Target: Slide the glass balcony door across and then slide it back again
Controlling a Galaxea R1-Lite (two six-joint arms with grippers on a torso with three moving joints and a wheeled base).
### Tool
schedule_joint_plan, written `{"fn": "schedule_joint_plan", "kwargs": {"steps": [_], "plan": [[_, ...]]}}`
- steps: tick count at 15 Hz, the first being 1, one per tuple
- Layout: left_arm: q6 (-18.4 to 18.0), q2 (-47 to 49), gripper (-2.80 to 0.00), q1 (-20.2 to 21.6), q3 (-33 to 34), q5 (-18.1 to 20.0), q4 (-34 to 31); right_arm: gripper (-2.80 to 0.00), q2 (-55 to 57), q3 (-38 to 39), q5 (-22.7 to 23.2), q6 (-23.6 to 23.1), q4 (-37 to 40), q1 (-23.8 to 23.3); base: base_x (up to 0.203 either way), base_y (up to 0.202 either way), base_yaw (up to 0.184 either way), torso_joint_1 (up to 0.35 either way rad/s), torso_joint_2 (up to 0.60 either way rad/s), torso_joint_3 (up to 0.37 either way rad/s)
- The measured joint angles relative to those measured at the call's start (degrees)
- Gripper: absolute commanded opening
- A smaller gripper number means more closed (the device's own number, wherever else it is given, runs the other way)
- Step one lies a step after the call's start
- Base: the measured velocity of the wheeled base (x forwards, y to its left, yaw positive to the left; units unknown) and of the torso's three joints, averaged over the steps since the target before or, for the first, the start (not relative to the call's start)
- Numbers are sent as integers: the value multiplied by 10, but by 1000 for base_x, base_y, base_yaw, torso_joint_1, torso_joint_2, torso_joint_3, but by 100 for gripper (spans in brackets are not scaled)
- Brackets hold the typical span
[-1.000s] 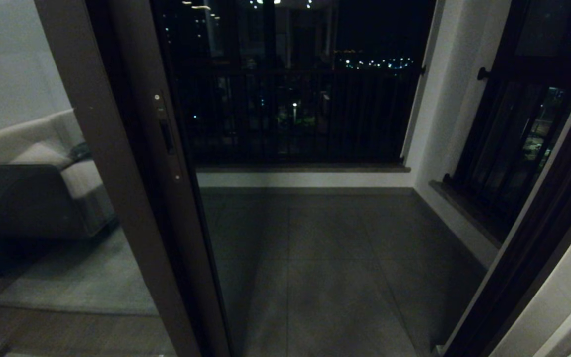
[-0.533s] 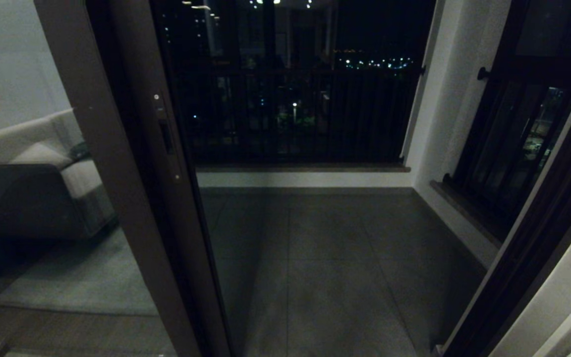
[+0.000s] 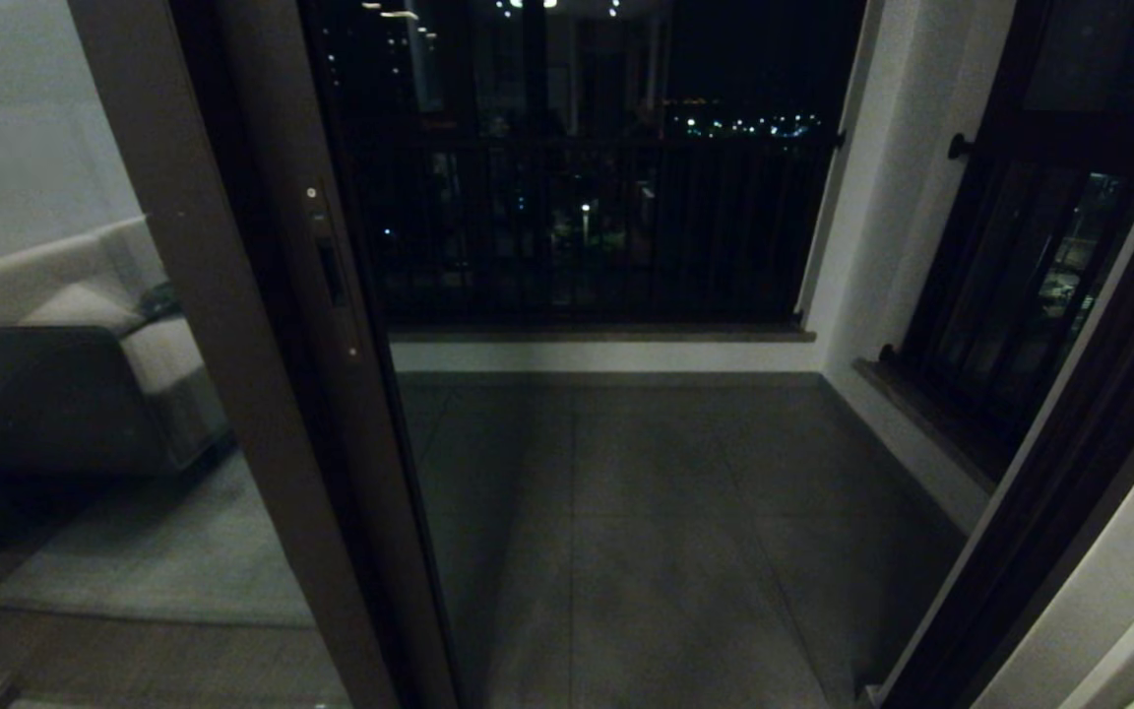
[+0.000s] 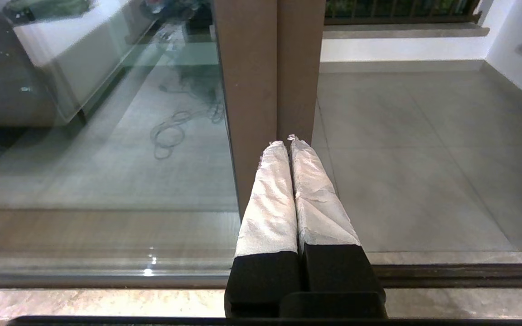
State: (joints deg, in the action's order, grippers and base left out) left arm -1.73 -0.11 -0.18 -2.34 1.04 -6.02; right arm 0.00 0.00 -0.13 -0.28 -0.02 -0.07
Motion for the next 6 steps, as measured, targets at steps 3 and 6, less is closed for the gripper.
{"fn": "schedule_joint_plan", "kwargs": {"steps": [3, 6], "plan": [[0, 0, -280, 0, 0, 0, -1, -280, 0, -1, -1, 0, 4, 0, 0, 0, 0, 0, 0, 0], [1, 0, -280, 0, 0, 0, -1, -280, 0, -2, 0, 0, 3, 0, 0, 0, 0, 0, 0, 0]]}}
